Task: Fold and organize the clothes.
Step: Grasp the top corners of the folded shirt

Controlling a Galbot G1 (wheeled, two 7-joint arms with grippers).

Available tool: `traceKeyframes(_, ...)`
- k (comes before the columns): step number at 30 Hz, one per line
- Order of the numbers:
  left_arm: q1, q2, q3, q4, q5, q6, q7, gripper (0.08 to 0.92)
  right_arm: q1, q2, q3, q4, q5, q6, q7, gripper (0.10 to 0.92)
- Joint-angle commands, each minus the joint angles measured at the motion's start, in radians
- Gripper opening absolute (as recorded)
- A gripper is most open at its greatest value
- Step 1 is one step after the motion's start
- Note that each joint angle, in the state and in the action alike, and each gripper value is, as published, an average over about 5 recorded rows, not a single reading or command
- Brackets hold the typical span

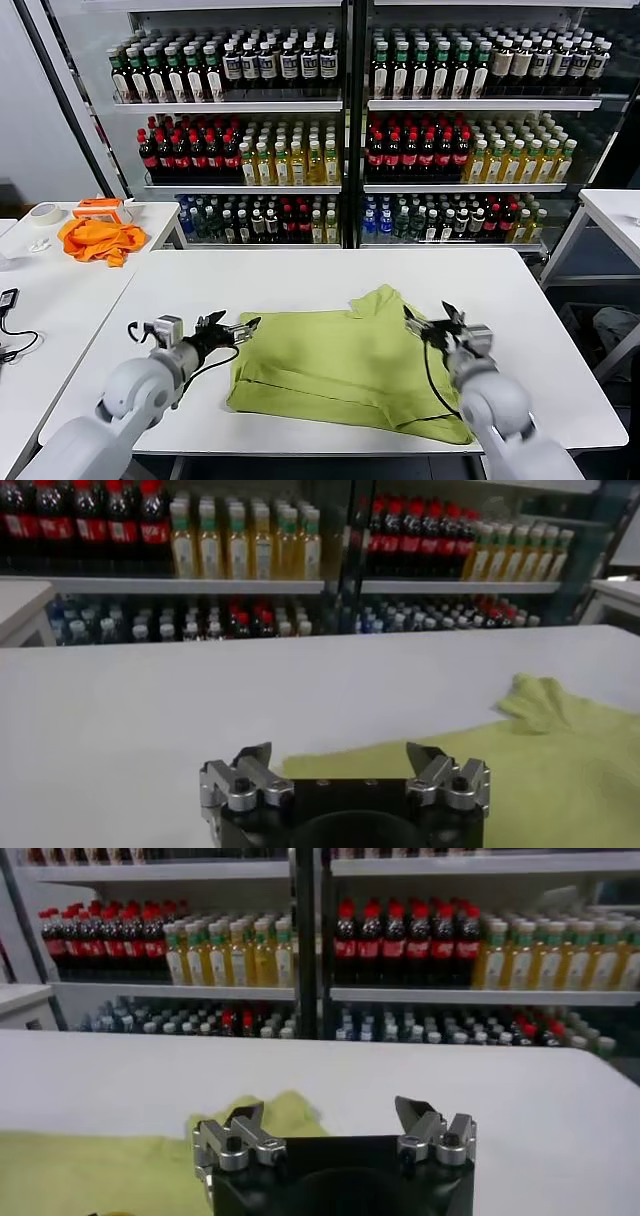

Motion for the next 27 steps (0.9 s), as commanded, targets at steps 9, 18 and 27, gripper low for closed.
traceKeyframes(9,-0.182,-0.065,0.145,0.249,0.075,0.011,0.016,0.823,0.296,0.180,-0.120,-0.461,-0.057,-0.002,-0.010,0.823)
traceKeyframes(18,-0.180,-0.066,0.126,0.272,0.091,-0.011,0.015,0.823,0.270,0.181,-0.119,-0.463,-0.056,0.009,-0.006,0.823)
traceKeyframes(27,-0.150,-0.060,0.137,0.253,0.121,0.003,0.015,0.812,0.267,0.167,-0.126,-0.454,-0.013,-0.015,0.006,0.772)
